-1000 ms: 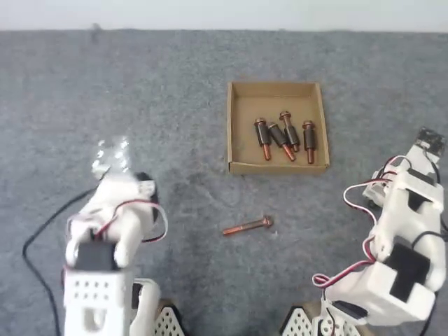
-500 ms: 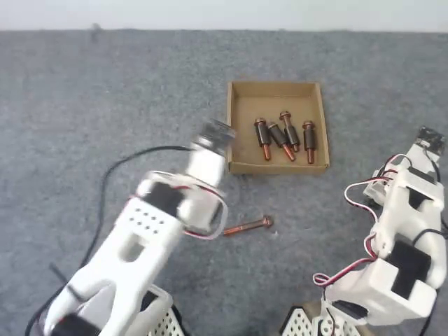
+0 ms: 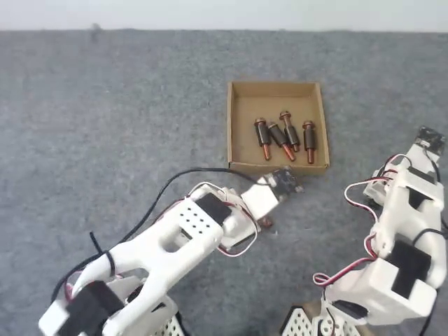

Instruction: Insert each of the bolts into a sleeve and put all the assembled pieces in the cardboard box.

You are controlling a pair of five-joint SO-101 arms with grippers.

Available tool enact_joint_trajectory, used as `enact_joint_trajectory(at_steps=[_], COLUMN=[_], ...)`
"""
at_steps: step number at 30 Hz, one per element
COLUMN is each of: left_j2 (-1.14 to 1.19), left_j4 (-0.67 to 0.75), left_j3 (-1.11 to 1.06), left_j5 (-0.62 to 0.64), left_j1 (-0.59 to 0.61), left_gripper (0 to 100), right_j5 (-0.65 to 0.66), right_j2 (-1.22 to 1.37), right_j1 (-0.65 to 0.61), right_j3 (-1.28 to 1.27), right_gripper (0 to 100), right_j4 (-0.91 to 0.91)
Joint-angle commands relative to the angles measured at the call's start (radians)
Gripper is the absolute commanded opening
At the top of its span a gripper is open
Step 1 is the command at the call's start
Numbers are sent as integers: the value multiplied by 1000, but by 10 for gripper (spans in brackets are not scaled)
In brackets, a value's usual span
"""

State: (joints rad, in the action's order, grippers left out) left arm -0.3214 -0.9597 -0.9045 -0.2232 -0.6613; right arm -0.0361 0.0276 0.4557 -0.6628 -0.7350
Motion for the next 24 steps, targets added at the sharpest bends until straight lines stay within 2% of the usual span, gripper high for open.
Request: enact_joint_trajectory(at_steps=[1, 6, 15, 24], left_j2=[-3, -2, 117, 301], left_j4=[44, 81, 164, 117], left_j3=[48, 47, 61, 228], left_j5=[-35, -34, -38, -34], left_j1=[-18, -15, -18, -20], left_gripper=[65, 160, 152, 152], right_j5=[-6, -5, -5, -5], right_j2=[-7, -7, -7, -7], right_j1=[-19, -35, -35, -35], right_j3=[52, 52, 52, 52], right_gripper=[6, 6, 6, 6], right_j4=[7, 5, 5, 5])
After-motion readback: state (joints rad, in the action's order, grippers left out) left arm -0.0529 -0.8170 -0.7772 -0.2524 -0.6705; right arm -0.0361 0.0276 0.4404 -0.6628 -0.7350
